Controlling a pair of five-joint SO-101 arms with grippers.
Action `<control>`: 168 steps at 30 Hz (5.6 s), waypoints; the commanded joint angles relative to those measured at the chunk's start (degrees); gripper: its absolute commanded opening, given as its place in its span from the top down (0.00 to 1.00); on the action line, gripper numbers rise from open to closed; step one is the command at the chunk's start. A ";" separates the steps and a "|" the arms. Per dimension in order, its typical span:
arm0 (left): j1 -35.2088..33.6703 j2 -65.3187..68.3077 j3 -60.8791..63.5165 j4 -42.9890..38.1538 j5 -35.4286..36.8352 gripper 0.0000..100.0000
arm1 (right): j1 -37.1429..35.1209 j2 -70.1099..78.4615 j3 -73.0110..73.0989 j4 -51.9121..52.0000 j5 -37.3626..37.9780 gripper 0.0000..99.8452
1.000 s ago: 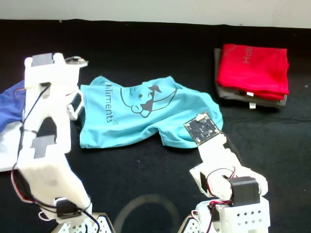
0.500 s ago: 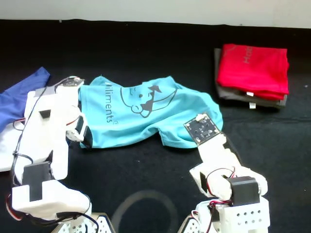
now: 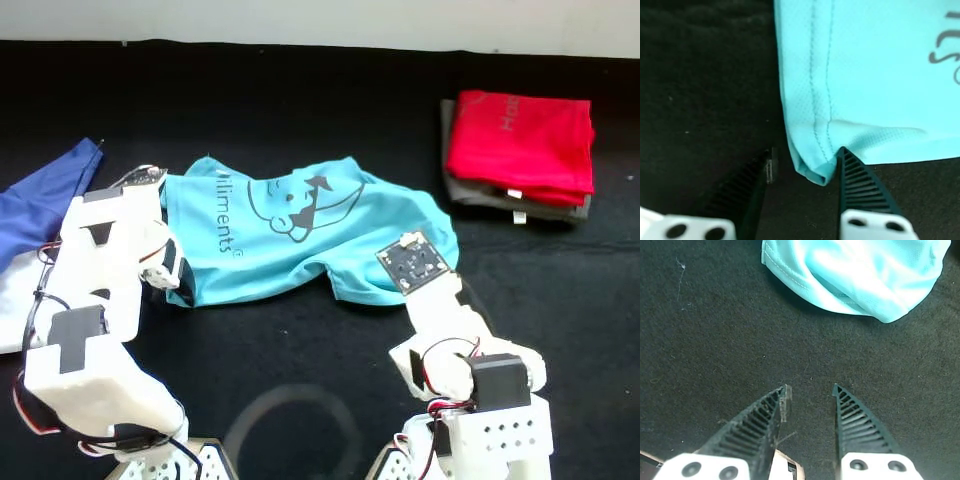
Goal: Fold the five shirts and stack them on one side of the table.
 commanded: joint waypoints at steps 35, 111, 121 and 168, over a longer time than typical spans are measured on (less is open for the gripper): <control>-2.68 -10.15 -28.79 23.56 0.44 0.99 | 3.21 93.76 -55.96 -38.46 -0.62 0.86; -1.19 -9.45 -31.52 24.70 0.44 0.99 | -2.07 95.16 -53.76 -10.42 3.60 0.99; -1.19 -9.45 -31.60 24.70 0.44 0.99 | -2.15 76.62 -47.69 0.31 3.87 0.99; 3.74 -9.45 -31.52 24.70 3.08 0.99 | -6.11 77.23 -26.42 -15.25 3.43 0.72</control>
